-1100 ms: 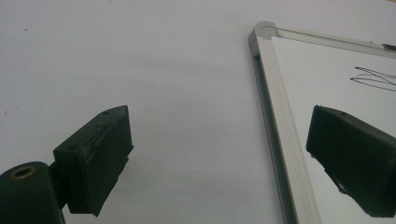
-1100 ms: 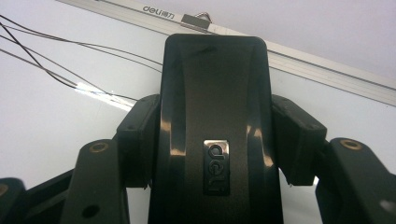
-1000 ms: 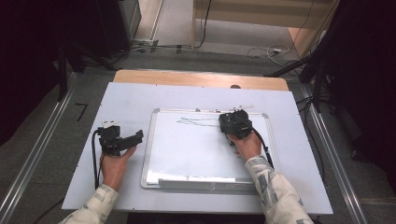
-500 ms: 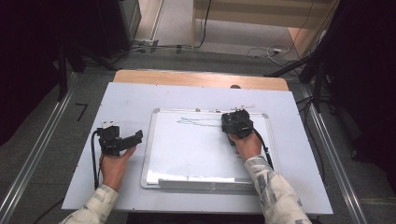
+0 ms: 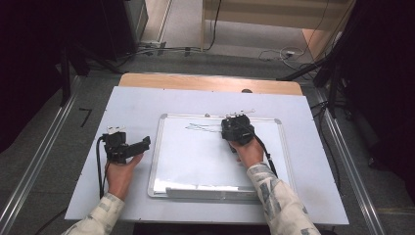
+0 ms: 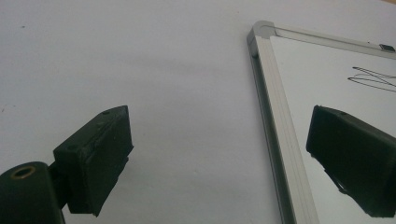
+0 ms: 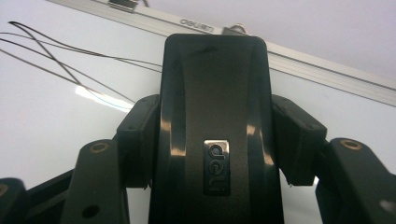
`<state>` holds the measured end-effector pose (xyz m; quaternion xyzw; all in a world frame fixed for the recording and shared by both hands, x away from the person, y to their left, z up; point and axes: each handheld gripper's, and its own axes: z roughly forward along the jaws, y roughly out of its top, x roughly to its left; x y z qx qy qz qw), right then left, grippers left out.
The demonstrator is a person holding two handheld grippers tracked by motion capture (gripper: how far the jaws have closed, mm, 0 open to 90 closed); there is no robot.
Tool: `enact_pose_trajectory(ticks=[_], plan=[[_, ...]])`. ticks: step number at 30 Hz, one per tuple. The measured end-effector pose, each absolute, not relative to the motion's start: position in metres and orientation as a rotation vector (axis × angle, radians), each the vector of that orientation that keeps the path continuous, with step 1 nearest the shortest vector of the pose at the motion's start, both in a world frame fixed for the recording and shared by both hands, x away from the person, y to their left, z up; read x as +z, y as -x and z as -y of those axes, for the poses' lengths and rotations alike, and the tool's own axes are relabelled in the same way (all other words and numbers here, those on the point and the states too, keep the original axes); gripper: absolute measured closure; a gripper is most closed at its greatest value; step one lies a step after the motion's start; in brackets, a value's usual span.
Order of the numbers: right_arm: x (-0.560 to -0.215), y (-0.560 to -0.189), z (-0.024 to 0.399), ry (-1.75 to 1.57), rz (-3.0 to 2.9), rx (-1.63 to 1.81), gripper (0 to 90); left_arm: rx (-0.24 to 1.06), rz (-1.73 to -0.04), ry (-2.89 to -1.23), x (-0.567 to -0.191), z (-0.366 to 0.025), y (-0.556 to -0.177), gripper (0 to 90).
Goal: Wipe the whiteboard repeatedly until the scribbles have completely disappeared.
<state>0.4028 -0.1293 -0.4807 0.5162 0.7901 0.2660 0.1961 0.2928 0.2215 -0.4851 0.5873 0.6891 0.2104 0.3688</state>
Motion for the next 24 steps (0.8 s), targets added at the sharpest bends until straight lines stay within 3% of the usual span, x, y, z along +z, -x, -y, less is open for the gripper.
enact_pose_trajectory(ticks=[17, 24], plan=[[-0.479, -0.407, 0.155, -1.542, -2.164, 0.717, 37.4, 0.542, -1.775, -1.497, -0.485, -0.223, -0.292, 7.4], [-0.48, -0.41, 0.157, -1.578, -2.166, 0.778, 31.9, 0.543, -1.773, -1.5, -0.486, -0.223, -0.292, 7.4]])
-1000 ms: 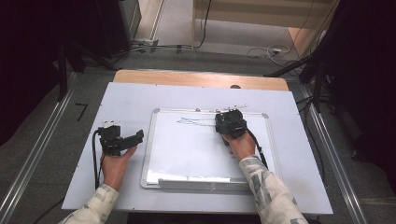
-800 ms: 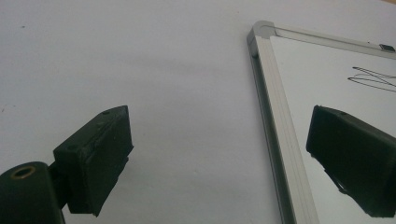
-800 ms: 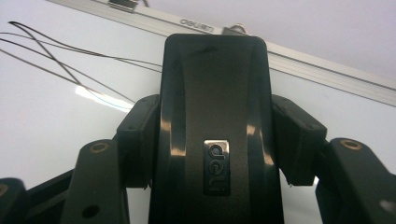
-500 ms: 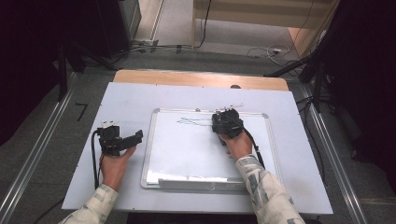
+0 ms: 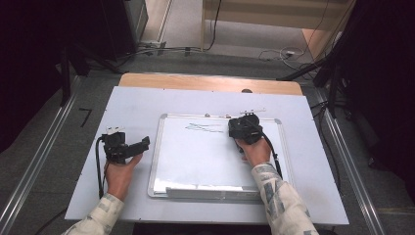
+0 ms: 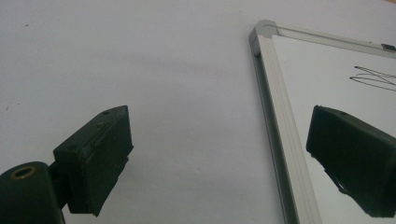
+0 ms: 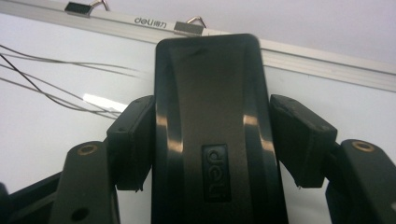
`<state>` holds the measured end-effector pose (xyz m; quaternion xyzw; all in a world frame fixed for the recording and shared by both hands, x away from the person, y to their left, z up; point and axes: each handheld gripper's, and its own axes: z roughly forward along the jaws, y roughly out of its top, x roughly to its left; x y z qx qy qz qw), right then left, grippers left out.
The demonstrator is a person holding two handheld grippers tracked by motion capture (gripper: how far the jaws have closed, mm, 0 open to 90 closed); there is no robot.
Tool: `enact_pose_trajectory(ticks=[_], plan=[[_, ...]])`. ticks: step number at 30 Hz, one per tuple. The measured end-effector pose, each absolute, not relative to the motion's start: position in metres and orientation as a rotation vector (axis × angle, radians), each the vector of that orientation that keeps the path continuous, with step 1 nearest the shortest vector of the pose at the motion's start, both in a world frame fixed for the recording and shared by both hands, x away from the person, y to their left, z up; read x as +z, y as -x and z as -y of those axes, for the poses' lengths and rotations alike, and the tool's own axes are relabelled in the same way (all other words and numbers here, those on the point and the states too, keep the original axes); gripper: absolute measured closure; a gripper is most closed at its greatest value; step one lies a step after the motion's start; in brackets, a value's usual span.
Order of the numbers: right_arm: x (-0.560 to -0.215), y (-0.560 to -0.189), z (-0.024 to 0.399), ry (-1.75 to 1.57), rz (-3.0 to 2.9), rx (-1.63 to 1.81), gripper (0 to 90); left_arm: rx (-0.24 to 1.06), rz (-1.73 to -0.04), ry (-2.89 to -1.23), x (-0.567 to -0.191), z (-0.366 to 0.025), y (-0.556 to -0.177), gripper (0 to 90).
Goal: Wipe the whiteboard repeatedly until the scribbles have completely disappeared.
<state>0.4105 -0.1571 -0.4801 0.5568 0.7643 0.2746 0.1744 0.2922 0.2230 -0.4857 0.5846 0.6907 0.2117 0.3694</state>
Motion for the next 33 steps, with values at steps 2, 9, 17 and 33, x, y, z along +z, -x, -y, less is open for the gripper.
enact_pose_trajectory(ticks=[2, 9, 17, 33], plan=[[-0.48, -0.412, 0.157, -1.574, -2.16, 0.792, 30.7, 0.543, -1.773, -1.499, -0.486, -0.223, -0.292, 7.4], [-0.479, -0.416, 0.16, -1.58, -2.13, 0.765, 37.6, 0.541, -1.772, -1.503, -0.486, -0.223, -0.292, 7.4], [-0.476, -0.418, 0.174, -1.666, -2.073, 0.692, 37.9, 0.542, -1.777, -1.497, -0.485, -0.224, -0.291, 7.4], [-0.476, -0.415, 0.135, -1.569, -2.186, 0.699, 37.8, 0.545, -1.778, -1.498, -0.485, -0.223, -0.292, 7.4]])
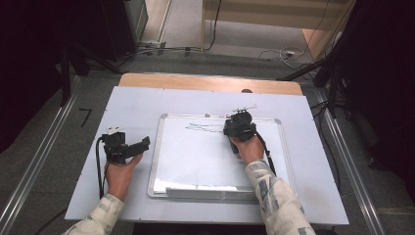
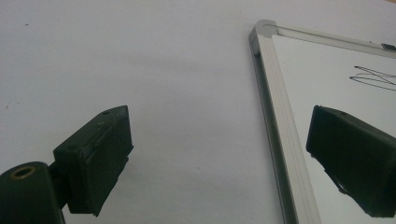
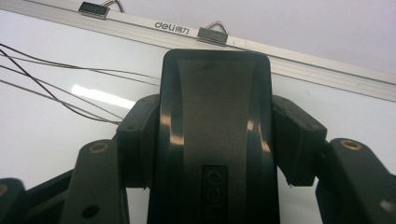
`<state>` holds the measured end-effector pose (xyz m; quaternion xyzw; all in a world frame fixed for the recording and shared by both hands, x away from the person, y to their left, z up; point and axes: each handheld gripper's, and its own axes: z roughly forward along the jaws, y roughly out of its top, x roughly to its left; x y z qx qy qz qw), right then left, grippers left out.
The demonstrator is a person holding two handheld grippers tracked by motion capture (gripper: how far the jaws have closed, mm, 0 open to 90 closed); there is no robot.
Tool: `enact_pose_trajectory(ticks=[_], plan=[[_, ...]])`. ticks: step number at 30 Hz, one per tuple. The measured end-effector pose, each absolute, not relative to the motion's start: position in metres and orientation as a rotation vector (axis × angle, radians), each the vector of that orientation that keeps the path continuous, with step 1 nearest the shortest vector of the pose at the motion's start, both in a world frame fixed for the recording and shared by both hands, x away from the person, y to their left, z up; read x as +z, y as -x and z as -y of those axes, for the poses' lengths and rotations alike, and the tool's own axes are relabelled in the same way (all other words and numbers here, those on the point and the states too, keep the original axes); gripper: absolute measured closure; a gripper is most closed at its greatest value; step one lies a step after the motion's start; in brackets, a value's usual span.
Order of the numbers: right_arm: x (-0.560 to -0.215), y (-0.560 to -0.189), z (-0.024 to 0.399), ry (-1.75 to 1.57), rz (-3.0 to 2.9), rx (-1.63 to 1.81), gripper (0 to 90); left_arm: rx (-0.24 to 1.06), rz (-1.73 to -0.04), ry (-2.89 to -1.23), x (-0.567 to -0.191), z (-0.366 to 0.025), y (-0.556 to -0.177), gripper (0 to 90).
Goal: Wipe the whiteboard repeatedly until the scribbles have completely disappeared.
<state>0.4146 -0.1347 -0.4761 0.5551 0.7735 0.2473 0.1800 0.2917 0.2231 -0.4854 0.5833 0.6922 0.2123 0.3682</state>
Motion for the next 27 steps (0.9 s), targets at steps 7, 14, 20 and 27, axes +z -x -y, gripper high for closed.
enact_pose_trajectory(ticks=[7, 14, 20, 27], plan=[[-0.476, -0.418, 0.151, -1.593, -2.168, 0.701, 37.8, 0.541, -1.775, -1.494, -0.485, -0.225, -0.291, 7.4], [-0.475, -0.422, 0.174, -1.654, -2.118, 0.687, 37.7, 0.543, -1.777, -1.497, -0.486, -0.224, -0.291, 7.4], [-0.476, -0.422, 0.175, -1.656, -2.118, 0.718, 36.6, 0.544, -1.778, -1.5, -0.486, -0.224, -0.291, 7.4], [-0.477, -0.424, 0.174, -1.652, -2.113, 0.766, 35.5, 0.543, -1.778, -1.501, -0.486, -0.224, -0.291, 7.4]])
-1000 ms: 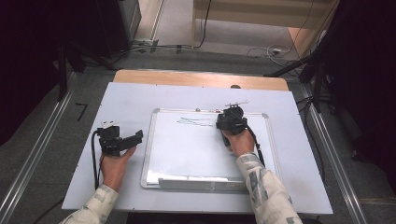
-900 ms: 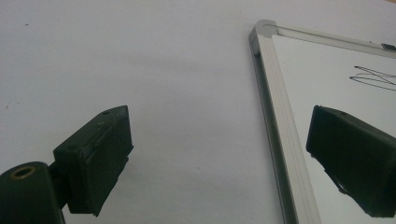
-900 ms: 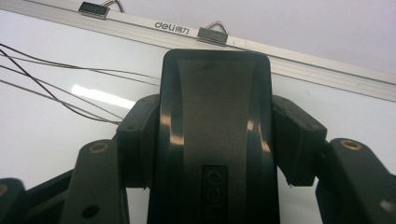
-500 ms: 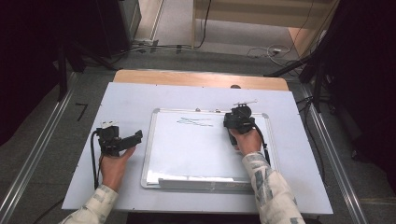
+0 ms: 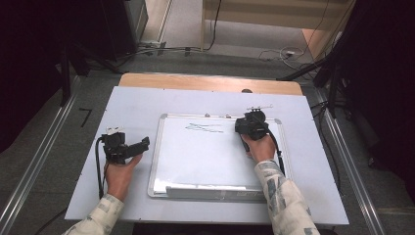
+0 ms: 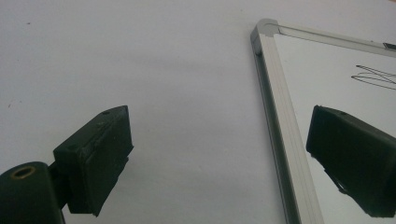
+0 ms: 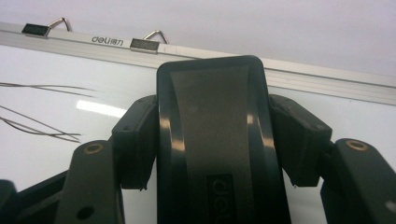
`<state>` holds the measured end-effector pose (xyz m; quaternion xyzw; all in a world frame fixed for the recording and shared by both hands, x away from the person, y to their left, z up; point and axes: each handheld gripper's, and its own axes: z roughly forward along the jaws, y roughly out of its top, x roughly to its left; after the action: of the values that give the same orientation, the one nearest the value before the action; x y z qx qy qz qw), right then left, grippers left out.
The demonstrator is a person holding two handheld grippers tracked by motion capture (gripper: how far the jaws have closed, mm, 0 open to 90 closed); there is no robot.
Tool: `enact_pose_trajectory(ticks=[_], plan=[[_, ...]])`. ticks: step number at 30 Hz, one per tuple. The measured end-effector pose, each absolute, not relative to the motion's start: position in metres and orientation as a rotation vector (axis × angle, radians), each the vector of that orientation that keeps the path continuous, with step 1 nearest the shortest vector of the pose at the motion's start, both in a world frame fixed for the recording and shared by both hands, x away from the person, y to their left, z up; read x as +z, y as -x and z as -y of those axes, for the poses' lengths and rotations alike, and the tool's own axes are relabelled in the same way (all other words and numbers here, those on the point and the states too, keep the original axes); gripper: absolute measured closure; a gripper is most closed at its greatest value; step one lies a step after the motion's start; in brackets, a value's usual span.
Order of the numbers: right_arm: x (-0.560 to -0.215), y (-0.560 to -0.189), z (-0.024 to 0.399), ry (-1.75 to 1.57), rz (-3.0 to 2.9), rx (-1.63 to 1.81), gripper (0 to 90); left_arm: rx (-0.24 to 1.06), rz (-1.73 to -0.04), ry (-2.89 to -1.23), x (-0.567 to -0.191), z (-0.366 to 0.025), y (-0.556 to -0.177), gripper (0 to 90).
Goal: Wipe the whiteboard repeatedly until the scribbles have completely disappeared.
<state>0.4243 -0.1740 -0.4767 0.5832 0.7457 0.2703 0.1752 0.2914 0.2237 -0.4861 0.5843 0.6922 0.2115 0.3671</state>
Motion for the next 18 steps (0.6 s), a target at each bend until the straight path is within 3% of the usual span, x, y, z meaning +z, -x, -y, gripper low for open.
enact_pose_trajectory(ticks=[9, 18], plan=[[-0.476, -0.425, 0.165, -1.631, -2.119, 0.73, 38.1, 0.544, -1.774, -1.501, -0.486, -0.223, -0.291, 7.4], [-0.476, -0.422, 0.121, -1.557, -2.204, 0.724, 38.3, 0.542, -1.774, -1.498, -0.485, -0.223, -0.291, 7.4]])
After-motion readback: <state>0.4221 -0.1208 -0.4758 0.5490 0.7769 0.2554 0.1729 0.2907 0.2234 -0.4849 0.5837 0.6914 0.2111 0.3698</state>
